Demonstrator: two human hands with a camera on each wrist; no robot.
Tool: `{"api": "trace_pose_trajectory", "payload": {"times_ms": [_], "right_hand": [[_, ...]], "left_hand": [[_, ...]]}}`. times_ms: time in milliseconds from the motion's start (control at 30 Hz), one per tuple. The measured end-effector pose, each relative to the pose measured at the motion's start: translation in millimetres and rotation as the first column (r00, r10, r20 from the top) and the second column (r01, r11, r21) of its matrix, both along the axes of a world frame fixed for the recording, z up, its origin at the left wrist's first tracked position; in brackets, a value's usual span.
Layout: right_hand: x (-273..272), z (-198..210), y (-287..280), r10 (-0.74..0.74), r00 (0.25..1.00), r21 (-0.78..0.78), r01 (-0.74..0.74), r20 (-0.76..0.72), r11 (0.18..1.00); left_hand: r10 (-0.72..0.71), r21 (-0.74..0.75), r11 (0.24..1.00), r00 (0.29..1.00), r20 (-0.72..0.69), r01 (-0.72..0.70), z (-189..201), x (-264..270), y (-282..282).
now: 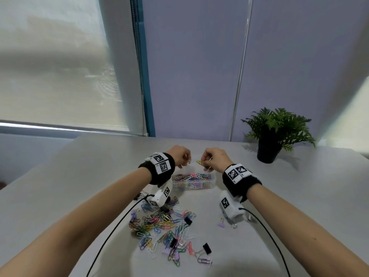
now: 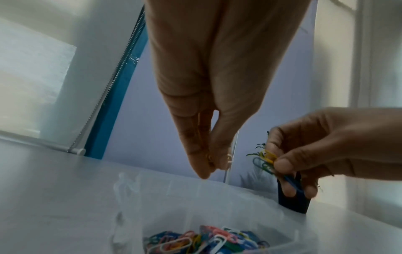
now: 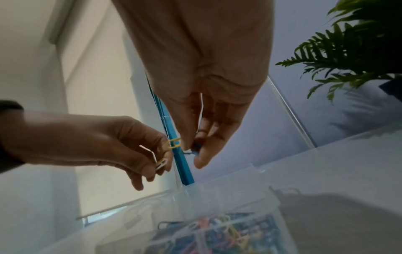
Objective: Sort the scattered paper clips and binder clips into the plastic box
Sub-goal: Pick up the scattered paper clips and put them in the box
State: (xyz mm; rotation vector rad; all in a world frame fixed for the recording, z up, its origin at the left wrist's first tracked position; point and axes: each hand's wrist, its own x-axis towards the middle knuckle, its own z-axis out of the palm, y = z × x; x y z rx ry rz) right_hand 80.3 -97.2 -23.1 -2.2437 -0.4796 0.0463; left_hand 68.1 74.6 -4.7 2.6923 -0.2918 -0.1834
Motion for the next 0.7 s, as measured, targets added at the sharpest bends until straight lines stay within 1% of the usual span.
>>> {"api": "trace_pose_trajectory", "payload": {"times_ms": [67,133,233,300,367,433,500,567,633,700], "right_hand": [[6,-2,3,-0.002,0.999,-0.075,0.006,0.049,0.997],[7,-2,1,0.032,0.998,-0.203,-0.022,0.05,0.979],[0,-1,-9,0.109,0.991,-0.363,-0.076,0.072,0.929],[-14,1,-17,0.187,0.975,-0.406,-0.123,0.123,0.905],[-38,1,-24,0.302,0.945,-0.438,-0.22,0.127,0.872],[-68,0,-28,0.444,0.893,-0.474,-0.359,0.077,0.804],[-101,-3,-32,0.589,0.808,-0.534,-0.493,0.012,0.687],[-131,-10,-36,0.682,0.727,-0.583,-0.587,-0.076,0.561],[-151,-18,-37,0.718,0.682,-0.624,-0.623,-0.138,0.472],[-159,-29,-37,0.729,0.67,-0.655,-0.614,-0.139,0.44]], "left_hand": [[-0.001,0.078,0.997,0.999,-0.049,0.005,-3,1,0],[-0.017,0.153,0.988,0.995,-0.1,0.032,-5,-1,2],[-0.064,0.205,0.976,0.996,-0.057,0.074,-4,-10,5],[-0.126,0.215,0.968,0.992,-0.022,0.128,0,-23,6],[-0.205,0.215,0.956,0.979,-0.007,0.201,2,-41,6],[-0.281,0.202,0.938,0.959,-0.033,0.282,0,-64,4],[-0.353,0.182,0.913,0.93,-0.103,0.366,-7,-89,1],[-0.405,0.199,0.878,0.898,-0.171,0.434,-17,-112,-1],[-0.429,0.238,0.846,0.874,-0.226,0.477,-27,-132,-2],[-0.415,0.286,0.827,0.869,-0.268,0.483,-36,-144,-2]]}}
